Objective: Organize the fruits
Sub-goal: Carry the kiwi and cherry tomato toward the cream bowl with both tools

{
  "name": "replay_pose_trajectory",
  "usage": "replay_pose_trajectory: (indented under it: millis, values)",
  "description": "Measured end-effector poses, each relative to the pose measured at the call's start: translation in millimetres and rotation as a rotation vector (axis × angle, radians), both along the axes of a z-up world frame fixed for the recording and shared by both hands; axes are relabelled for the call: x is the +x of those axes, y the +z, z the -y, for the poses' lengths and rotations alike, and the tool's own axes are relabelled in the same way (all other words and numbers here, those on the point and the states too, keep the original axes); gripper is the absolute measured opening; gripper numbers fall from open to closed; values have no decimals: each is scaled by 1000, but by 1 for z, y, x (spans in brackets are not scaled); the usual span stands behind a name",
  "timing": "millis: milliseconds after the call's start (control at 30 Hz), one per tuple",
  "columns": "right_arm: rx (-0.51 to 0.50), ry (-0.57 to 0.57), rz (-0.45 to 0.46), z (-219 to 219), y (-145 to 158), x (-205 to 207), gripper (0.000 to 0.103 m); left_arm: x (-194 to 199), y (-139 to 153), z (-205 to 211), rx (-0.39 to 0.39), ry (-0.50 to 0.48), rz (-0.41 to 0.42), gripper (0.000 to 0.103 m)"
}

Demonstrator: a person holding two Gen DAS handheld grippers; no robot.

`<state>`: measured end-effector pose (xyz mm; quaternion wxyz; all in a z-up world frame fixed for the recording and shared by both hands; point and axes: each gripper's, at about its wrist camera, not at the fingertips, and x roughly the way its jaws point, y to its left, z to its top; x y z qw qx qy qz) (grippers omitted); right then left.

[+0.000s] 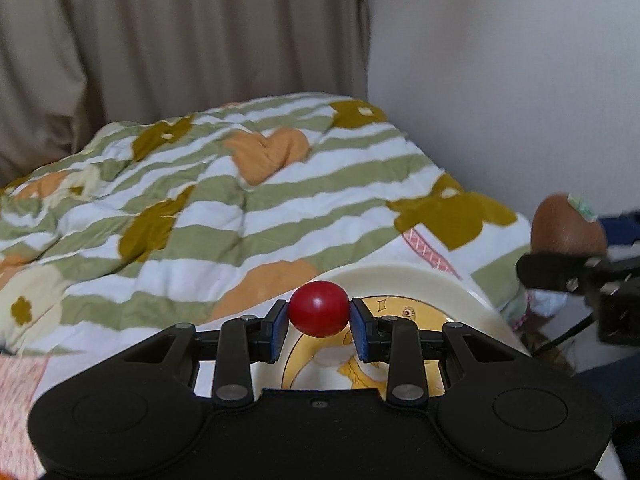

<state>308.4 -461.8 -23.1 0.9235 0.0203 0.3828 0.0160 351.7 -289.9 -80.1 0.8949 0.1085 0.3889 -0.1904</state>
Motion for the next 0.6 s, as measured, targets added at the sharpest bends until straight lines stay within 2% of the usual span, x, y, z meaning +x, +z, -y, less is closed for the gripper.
replay_pose_trajectory:
  millis: [167,333,367,433,500,600]
  values:
    - [3,-33,-33,8,-16,19,77,18,-30,16,48,-58,-27,37]
    - [4,-54,-50,15,-23,25,77,19,-42,28,91,-109,-24,39]
    - [4,-57,-52,17,-24,25,77,18,-43,29,97,-113,-21,45]
    - [2,-61,-50,19,-23,23,77,17,-40,30,97,-130,-25,90]
    - [5,-62,-48,22,-20,23,77,10,-32,27,85,-136,12,101]
    - [5,-52,-39,26,-14,22,77,0,-21,22,116,-141,41,101]
